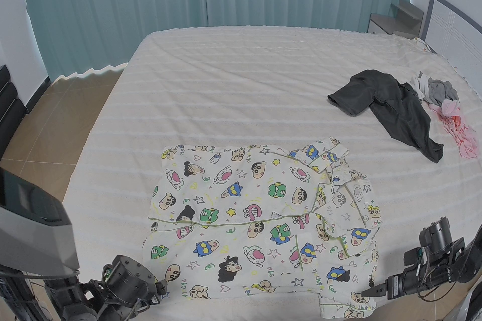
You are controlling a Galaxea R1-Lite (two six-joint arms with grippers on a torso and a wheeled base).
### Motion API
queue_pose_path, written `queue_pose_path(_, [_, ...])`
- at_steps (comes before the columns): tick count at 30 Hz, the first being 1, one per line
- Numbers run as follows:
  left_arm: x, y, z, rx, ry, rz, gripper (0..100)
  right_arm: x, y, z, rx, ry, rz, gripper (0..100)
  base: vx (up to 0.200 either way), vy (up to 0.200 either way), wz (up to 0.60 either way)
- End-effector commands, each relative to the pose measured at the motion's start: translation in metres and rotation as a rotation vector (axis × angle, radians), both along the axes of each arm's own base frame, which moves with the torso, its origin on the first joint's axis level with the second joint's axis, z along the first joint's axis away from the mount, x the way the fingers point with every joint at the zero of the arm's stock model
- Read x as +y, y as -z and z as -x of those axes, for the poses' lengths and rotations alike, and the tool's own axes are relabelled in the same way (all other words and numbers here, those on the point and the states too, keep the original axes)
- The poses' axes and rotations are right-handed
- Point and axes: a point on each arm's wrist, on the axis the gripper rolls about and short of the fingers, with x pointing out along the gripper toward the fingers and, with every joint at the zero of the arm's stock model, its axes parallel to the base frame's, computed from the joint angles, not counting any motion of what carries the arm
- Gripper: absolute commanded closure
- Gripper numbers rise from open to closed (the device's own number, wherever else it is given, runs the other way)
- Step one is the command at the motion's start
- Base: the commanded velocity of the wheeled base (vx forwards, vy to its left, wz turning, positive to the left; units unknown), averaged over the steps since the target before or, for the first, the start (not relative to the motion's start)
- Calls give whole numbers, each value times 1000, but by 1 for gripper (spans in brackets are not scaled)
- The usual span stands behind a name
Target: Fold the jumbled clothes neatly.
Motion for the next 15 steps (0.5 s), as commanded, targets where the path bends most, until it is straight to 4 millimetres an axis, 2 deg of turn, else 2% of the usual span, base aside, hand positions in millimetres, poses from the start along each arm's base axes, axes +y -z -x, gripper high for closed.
queue_pose_path(1, [14,-54,-13,-259,-94,180,0,-1,-65,-20,-391,83,-120,0,0,0,0])
queue_pose_path(5, [15,-80,-17,-383,-93,242,0,9,-104,-53,-476,176,-254,0,0,0,0])
queue_pose_path(6, [15,-88,-20,-421,-95,258,0,15,-118,-68,-487,194,-318,0,0,0,0])
queue_pose_path(8, [14,-95,-25,-455,-103,275,0,21,-126,-83,-489,219,-367,0,0,0,0])
queue_pose_path(9, [13,-101,-29,-478,-109,288,0,30,-133,-107,-488,257,-423,0,0,0,0])
queue_pose_path(12, [11,-103,-32,-484,-102,298,0,44,-133,-149,-465,302,-480,0,0,0,0])
queue_pose_path(13, [10,-104,-32,-487,-102,301,0,46,-130,-157,-454,314,-490,0,0,0,0])
queue_pose_path(14, [9,-103,-32,-483,-96,303,0,54,-125,-175,-434,333,-511,0,0,0,0])
queue_pose_path(15, [8,-103,-32,-480,-91,305,0,57,-122,-181,-424,340,-519,0,0,0,0])
